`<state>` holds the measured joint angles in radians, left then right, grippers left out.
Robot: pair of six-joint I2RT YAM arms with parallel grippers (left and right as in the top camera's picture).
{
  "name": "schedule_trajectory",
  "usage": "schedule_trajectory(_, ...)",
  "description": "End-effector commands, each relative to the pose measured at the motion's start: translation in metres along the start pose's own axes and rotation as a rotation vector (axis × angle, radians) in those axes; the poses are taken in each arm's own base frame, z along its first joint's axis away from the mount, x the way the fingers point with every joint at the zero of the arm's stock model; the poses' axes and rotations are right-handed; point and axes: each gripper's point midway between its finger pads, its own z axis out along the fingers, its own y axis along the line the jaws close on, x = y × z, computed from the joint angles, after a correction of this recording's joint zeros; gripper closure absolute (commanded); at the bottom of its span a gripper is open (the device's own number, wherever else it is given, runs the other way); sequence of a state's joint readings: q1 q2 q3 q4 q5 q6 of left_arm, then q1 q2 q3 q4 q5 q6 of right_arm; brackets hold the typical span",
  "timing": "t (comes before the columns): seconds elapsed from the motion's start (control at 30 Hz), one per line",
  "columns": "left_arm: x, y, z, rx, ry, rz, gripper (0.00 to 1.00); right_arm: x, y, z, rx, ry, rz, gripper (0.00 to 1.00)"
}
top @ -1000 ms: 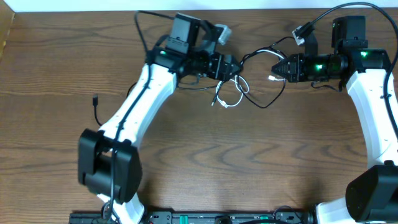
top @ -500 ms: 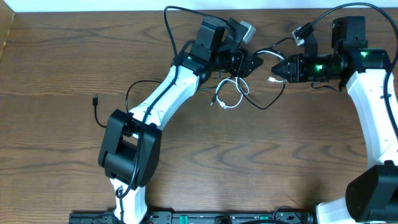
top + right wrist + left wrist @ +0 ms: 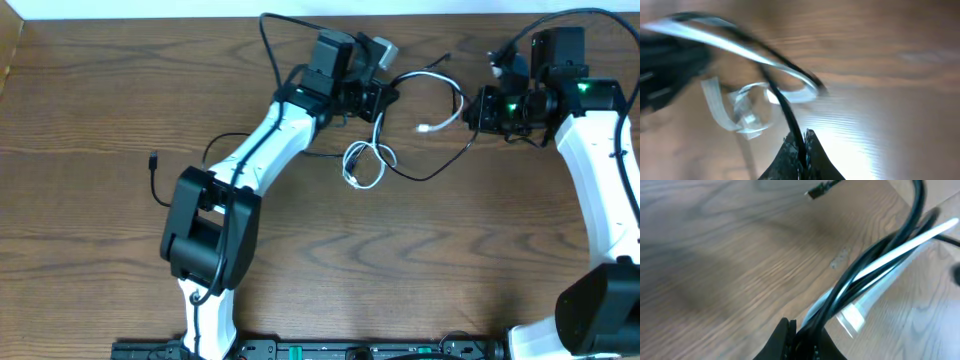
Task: Untangle cables
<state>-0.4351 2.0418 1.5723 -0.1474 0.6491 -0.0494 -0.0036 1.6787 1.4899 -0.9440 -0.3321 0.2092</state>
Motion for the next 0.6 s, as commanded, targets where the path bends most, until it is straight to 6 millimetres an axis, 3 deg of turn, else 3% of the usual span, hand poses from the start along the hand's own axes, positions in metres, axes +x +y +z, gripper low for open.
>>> schedule_trajectory(0.0,-0.034,-0.020,-0.045,0.038,-0.061,0.003,0.92,0.008,-0.047,0.027,0.209,0.032,0.152,0.99)
schedule_trajectory(0.1,-0.033,-0.043,-0.066,0.092,-0.035,-0.012,0.92,0.017,-0.058,0.060,0.217,0.106,0.176,0.99)
schedule_trajectory(0.3,-0.044,-0.082,-0.099,0.276,-0.057,0.014,0.93,0.035,-0.079,0.101,0.241,0.210,0.214,0.99)
schedule_trajectory(0.4,-0.059,-0.069,-0.126,0.245,-0.114,0.016,0.93,0.047,-0.110,0.108,0.296,0.256,0.339,0.99)
schedule_trajectory(0.57,-0.072,-0.052,-0.157,0.202,-0.173,-0.010,0.93,0.053,-0.154,0.091,0.446,0.254,0.408,0.99)
